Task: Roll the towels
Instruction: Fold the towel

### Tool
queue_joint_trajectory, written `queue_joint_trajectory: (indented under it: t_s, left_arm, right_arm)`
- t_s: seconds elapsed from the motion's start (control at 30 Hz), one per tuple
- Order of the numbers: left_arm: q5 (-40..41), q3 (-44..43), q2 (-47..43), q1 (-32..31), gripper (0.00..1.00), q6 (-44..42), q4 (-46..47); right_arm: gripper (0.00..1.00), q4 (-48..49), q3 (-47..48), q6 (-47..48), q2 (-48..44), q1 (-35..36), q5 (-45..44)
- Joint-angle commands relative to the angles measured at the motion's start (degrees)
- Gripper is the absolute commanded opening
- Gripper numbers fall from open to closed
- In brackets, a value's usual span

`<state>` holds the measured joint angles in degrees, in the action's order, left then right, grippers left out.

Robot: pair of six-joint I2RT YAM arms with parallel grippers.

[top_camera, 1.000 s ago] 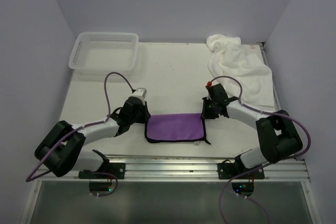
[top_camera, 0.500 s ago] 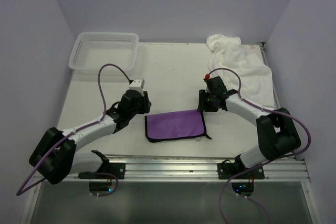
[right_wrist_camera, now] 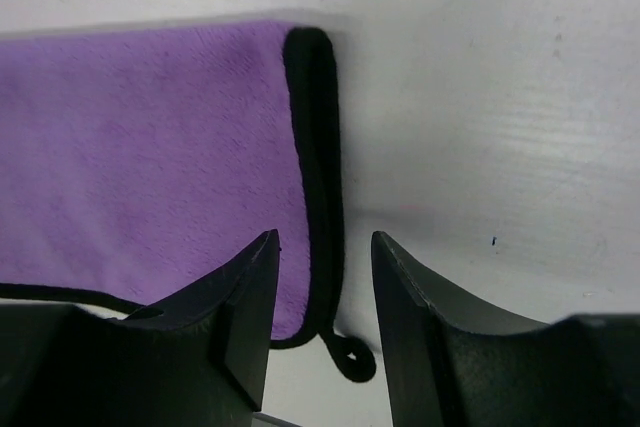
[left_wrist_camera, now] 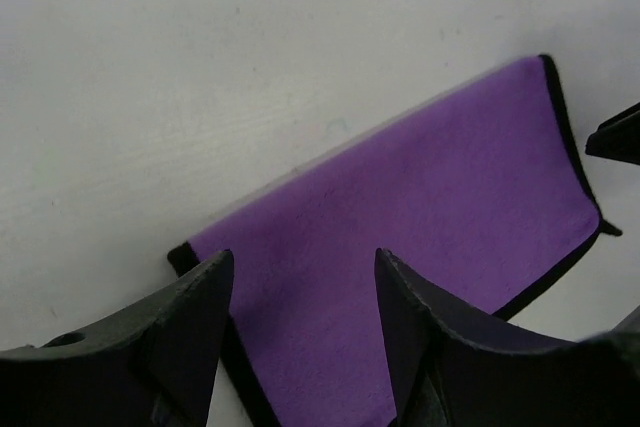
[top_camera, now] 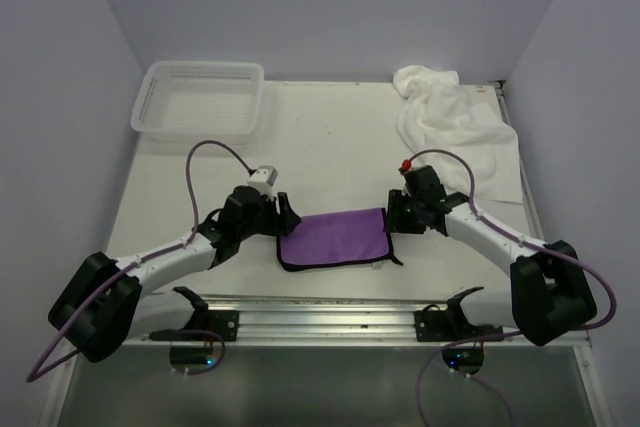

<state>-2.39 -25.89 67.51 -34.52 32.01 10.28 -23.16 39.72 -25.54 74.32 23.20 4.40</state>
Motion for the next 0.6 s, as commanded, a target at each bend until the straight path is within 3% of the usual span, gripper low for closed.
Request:
queue_joint_trajectory:
  t_s: [0.0, 0.57]
  left_arm:
    - [-3.9, 3.4, 1.2, 0.2, 0.62, 2.3, 5.5]
    - [1.5, 2.2, 10.2, 0.2, 0.43, 2.0, 9.1]
  right_arm:
    - [0.45, 0.9, -2.8, -1.8, -1.6, 0.0, 2.0]
    - [0.33, 3.6, -6.4, -0.9, 2.3, 0.2, 3.3]
